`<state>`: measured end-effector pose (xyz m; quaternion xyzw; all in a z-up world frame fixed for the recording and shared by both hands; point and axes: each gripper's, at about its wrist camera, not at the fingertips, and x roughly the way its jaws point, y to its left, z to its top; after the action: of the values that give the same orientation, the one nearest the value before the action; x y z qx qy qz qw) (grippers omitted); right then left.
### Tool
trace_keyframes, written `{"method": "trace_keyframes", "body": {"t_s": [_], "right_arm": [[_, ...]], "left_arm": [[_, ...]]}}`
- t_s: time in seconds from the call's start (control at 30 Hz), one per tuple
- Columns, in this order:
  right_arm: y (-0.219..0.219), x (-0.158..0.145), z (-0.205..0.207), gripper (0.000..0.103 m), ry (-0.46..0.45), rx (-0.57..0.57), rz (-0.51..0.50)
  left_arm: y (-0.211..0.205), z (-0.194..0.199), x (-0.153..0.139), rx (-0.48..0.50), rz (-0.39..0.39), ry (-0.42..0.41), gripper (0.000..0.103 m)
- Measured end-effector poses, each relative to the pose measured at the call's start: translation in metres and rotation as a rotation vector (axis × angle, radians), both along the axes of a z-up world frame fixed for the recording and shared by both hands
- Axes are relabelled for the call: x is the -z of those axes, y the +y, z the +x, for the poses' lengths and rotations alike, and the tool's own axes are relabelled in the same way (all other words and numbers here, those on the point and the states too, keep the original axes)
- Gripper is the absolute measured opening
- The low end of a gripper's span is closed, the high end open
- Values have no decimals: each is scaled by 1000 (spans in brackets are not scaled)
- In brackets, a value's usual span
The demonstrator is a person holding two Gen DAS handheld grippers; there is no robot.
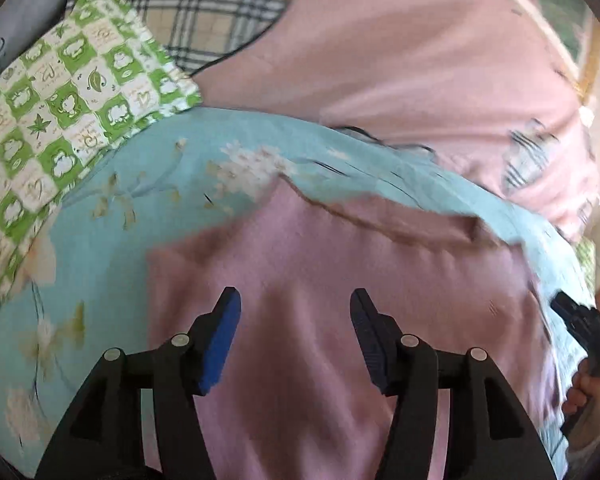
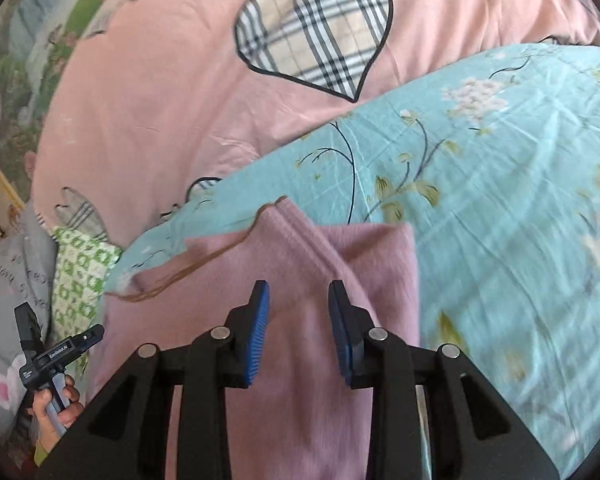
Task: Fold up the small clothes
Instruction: 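Release the hem from both grippers onto the folded sweater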
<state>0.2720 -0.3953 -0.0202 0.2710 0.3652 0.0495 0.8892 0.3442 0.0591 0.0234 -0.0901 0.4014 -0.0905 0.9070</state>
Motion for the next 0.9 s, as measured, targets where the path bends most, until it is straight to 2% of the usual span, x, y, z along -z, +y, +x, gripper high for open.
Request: {"method": "trace_keyframes", "body": {"t_s": [0.23, 0.33, 0.4, 0.47, 0.57, 0.67, 0.73, 0.9], "right_arm": [[33, 7, -45, 33, 20, -135, 24], [43, 15, -59, 33, 84, -162, -41], [42, 30, -67, 33, 195, -147, -111], [36, 40, -75, 33, 243, -135, -109], [29, 39, -89, 31, 232, -119, -131], [25, 34, -97, 31, 243, -96, -151], [24, 32, -102, 31, 240, -86, -152], [20, 22, -116, 33, 209, -64, -85]], "left_arm": [[-41, -74, 10, 116, 55, 12, 58], [-54, -80, 27, 125, 86, 37, 58], [-53, -84, 42, 122, 130, 69, 58], [-47, -90, 48, 114, 139, 64, 58], [-36, -98, 52, 79, 148, 85, 58], [-21, -110, 53, 58, 98, 100, 58], [-17, -121, 51, 49, 102, 98, 58], [-5, -143, 47, 23, 84, 102, 58]]}}
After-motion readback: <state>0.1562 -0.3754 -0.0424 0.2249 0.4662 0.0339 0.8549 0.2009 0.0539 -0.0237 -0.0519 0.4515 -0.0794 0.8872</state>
